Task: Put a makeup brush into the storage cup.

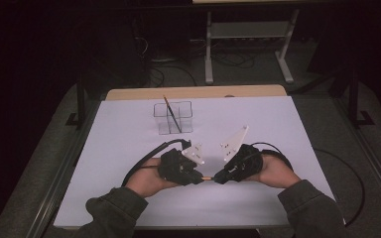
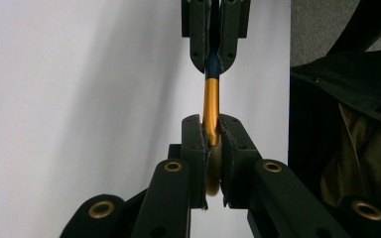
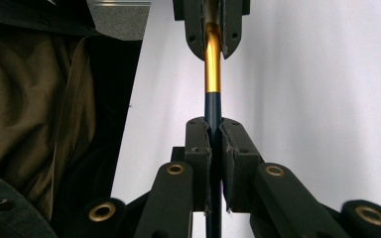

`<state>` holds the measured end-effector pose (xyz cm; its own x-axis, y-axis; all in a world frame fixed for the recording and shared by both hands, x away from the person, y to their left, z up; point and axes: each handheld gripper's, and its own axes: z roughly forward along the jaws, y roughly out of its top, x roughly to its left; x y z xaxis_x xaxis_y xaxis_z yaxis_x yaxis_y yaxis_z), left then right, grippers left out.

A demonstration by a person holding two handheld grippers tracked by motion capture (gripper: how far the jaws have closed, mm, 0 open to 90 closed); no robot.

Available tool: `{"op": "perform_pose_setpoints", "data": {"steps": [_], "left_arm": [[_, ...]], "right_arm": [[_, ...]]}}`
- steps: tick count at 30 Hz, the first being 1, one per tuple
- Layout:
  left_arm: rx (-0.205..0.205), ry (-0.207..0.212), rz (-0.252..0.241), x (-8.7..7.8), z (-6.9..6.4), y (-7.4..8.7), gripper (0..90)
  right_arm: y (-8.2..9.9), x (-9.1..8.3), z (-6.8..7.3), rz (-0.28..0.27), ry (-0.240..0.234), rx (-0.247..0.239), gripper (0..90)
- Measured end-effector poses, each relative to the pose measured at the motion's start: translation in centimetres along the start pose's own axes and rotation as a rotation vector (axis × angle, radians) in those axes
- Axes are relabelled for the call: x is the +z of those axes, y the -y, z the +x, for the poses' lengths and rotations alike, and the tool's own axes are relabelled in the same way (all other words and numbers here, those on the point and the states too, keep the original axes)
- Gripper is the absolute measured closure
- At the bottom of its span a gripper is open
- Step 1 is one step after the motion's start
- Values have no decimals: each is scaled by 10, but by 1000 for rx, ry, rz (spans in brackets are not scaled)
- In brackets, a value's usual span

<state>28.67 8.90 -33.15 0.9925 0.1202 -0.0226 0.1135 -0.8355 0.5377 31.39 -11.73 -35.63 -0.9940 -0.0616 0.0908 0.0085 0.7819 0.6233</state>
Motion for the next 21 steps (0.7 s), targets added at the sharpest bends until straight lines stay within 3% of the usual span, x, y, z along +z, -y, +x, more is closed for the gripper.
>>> {"op": "perform_pose_setpoints", "data": {"steps": [14,21], "left_arm": [[14,-5,17,-3,-1,-5,828],[23,1,26,-3,-2,-8,834]], "right_arm": [[0,11,-2,9,-11,8,801],[-4,11,-3,9,0,9,707]]}}
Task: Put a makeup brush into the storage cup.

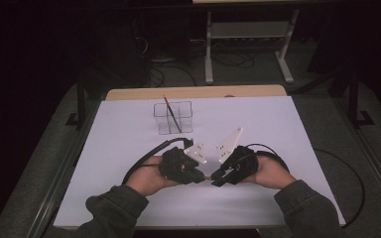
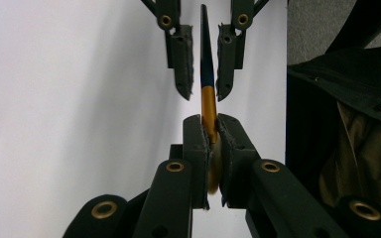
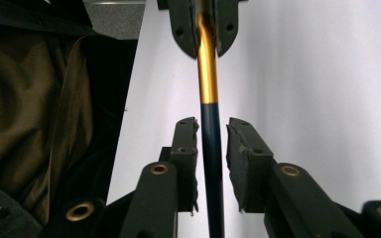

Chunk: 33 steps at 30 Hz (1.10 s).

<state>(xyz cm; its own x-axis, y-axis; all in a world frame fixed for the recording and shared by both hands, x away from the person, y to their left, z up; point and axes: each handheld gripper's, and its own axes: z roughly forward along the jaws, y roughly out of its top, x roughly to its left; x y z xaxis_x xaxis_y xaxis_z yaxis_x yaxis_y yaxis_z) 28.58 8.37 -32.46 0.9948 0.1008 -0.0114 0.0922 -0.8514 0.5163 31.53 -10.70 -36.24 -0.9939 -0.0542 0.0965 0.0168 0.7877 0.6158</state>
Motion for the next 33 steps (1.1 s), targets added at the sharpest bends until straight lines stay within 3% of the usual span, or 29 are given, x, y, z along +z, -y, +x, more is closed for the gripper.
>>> {"op": "perform_pose_setpoints", "data": {"steps": [8,13,24,27,33], "left_arm": [[0,-1,9,2,1,0,836],[7,3,11,2,0,-1,837],[6,7,12,3,0,0,833],[25,-1,20,3,-1,1,812],[-17,-10,-12,-2,0,6,725]], "right_arm": [[-8,-7,2,-17,-4,-5,743],[-13,-3,1,-2,-20,-29,806],[-13,2,-1,8,-41,-32,825],[-13,4,0,11,-40,-35,829],[-11,5,0,30,-35,-31,829]]}}
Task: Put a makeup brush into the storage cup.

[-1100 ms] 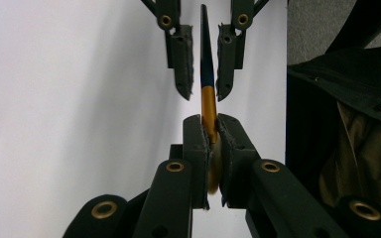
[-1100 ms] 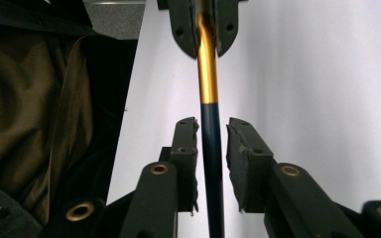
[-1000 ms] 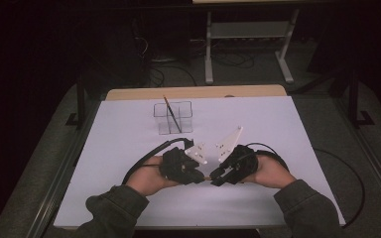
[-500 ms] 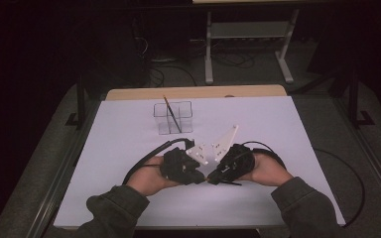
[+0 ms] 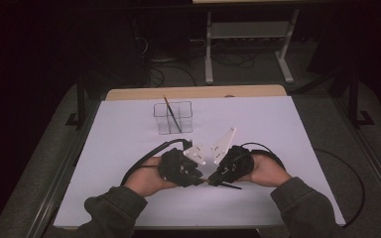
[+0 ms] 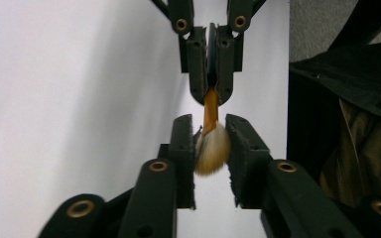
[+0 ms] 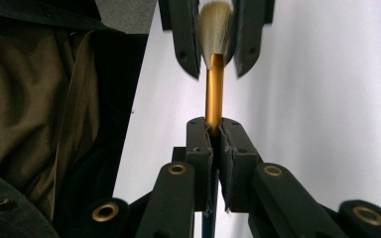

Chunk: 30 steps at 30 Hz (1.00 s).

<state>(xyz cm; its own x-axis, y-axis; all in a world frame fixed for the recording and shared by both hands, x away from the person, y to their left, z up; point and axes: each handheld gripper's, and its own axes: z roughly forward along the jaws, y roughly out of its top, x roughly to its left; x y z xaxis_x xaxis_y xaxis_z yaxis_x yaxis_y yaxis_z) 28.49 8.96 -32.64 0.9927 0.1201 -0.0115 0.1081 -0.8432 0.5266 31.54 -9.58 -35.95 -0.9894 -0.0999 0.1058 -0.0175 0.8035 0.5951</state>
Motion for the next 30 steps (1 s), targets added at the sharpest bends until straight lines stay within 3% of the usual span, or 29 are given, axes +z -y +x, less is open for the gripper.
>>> {"op": "perform_pose_setpoints", "data": {"steps": [11,22,30], "left_arm": [[-48,-12,-35,-10,4,17,668],[-102,-21,-83,-14,6,35,649],[-129,-34,-112,-16,6,51,633]], "right_arm": [[13,-8,-5,-11,16,40,829],[22,-21,-11,-57,55,98,829],[24,-27,-17,-83,75,113,829]]}}
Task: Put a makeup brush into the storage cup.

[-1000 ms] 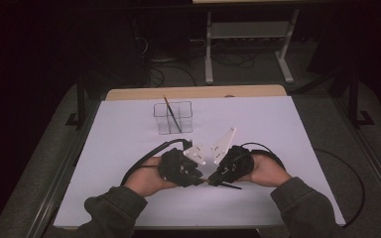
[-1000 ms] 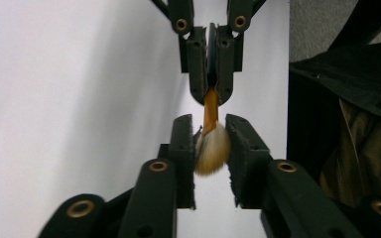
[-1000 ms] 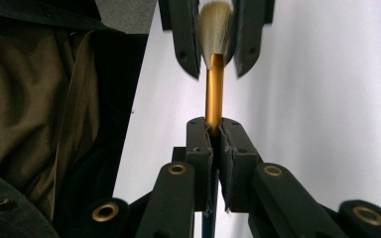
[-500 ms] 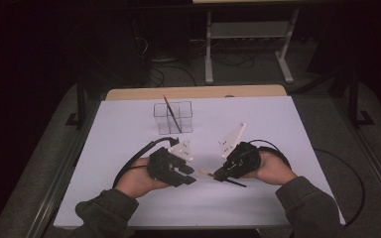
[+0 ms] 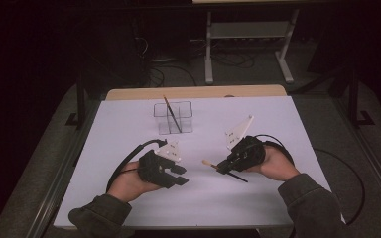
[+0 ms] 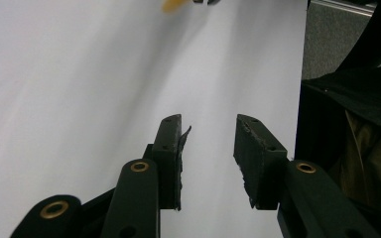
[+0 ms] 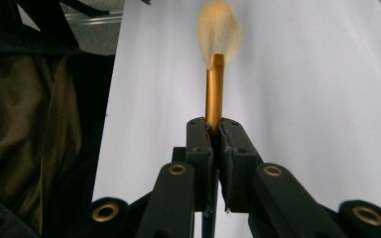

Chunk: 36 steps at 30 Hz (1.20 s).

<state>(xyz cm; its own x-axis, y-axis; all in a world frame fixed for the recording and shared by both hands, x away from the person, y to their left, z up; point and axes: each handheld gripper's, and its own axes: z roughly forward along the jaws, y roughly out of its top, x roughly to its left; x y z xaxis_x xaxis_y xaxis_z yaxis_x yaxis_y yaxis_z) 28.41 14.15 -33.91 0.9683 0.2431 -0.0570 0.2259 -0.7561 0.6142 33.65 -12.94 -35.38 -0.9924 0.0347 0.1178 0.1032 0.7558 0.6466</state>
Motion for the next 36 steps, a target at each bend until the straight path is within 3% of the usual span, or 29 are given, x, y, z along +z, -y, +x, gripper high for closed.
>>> {"op": "perform_pose_setpoints", "data": {"steps": [16,36], "left_arm": [[-62,-44,-58,-9,5,27,575],[-116,-67,-84,-14,9,51,517]], "right_arm": [[-11,-17,-11,-36,43,20,830],[-26,-34,-24,-60,84,38,830]]}}
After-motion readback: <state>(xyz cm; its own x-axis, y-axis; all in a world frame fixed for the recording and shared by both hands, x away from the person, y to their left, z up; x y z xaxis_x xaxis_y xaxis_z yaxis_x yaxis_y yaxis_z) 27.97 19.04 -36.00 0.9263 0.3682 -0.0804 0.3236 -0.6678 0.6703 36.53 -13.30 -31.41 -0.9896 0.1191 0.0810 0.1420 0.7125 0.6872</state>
